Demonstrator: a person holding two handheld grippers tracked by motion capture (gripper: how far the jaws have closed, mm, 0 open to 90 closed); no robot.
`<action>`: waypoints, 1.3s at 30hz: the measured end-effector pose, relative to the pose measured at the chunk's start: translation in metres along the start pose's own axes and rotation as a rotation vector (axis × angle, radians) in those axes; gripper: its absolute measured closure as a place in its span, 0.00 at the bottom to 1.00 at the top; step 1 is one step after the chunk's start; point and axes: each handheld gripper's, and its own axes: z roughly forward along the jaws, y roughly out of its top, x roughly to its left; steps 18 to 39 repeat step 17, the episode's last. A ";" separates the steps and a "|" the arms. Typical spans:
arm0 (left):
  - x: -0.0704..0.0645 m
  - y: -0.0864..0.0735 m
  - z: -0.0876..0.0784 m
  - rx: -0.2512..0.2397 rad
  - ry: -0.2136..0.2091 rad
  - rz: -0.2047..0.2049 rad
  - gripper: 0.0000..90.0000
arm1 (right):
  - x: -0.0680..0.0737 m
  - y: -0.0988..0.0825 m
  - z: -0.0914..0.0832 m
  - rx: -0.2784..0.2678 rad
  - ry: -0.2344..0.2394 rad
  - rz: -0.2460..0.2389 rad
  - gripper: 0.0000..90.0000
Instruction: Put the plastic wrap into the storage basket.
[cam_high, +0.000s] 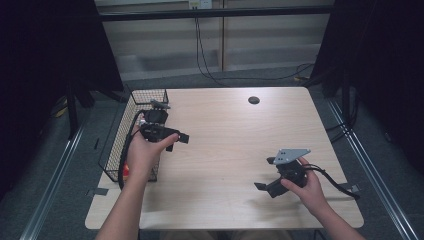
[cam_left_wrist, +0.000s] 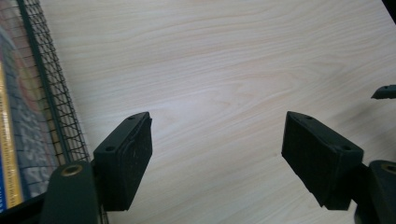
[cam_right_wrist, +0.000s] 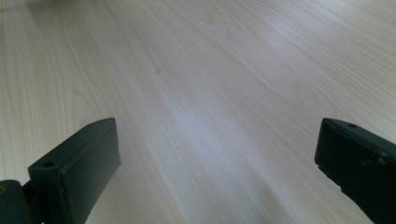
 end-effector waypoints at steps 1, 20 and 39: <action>-0.001 -0.001 0.001 -0.003 -0.006 0.002 0.27 | 0.000 0.000 0.000 0.001 0.001 -0.001 0.00; -0.024 -0.014 0.024 -0.011 -0.075 0.057 0.26 | 0.000 0.000 0.001 0.005 -0.003 -0.005 0.00; -0.024 -0.014 0.024 -0.011 -0.075 0.057 0.26 | 0.000 0.000 0.001 0.005 -0.003 -0.005 0.00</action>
